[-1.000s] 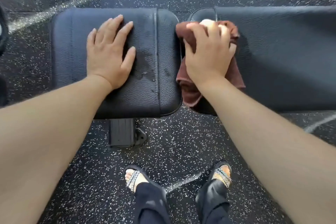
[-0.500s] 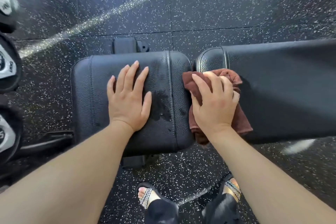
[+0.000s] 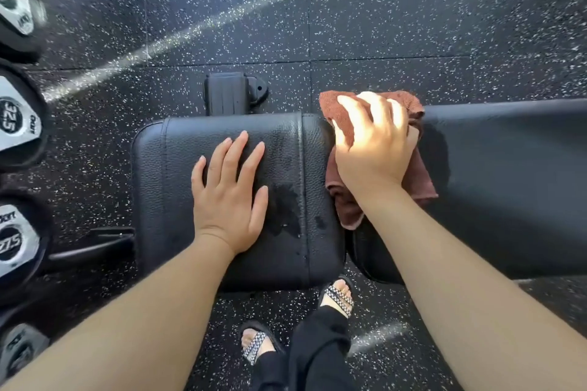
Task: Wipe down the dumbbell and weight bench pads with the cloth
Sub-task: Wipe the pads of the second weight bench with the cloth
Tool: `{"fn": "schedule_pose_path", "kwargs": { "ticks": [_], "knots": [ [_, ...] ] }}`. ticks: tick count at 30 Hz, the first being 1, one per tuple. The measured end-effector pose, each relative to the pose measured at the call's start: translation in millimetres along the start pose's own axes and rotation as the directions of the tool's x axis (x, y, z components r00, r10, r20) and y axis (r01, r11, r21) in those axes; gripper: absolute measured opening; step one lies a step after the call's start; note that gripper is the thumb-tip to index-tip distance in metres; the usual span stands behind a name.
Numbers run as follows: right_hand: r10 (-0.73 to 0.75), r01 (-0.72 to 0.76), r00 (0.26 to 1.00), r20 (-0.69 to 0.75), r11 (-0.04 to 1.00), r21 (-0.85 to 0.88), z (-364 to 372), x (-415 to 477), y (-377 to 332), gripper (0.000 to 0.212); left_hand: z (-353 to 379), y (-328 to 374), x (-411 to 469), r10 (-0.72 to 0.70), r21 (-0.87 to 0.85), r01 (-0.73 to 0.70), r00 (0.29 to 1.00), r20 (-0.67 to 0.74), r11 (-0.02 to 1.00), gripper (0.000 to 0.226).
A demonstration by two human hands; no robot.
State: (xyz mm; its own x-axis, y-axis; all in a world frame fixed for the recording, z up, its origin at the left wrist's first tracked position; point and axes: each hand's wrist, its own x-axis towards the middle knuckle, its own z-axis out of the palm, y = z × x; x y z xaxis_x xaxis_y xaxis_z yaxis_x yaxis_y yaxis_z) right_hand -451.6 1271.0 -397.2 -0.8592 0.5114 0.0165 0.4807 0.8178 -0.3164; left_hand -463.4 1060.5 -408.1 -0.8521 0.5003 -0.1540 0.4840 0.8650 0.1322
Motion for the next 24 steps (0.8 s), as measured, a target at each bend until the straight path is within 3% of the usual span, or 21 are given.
{"fn": "schedule_pose_path", "kwargs": {
  "ticks": [9,14,19,24],
  "knots": [
    [-0.126,0.114,0.986,0.105,0.987,0.11,-3,-76,-26,0.041,-3,2,1,-0.011,-0.014,0.011,1.0,0.017,1.0,0.062],
    [-0.076,0.067,0.995,0.061,0.989,0.134,7,-20,-41,0.032,-3,2,1,-0.012,-0.015,0.012,1.0,0.012,1.0,0.062],
    [-0.031,-0.001,0.982,0.187,0.986,0.169,17,27,-51,0.027,-3,1,1,-0.005,-0.015,0.005,1.0,0.013,1.0,0.062],
    [-0.145,0.128,0.986,0.077,0.973,0.192,8,-9,-37,0.031,-3,2,1,-0.008,-0.006,0.008,0.999,0.032,1.0,0.061]
  ]
}}
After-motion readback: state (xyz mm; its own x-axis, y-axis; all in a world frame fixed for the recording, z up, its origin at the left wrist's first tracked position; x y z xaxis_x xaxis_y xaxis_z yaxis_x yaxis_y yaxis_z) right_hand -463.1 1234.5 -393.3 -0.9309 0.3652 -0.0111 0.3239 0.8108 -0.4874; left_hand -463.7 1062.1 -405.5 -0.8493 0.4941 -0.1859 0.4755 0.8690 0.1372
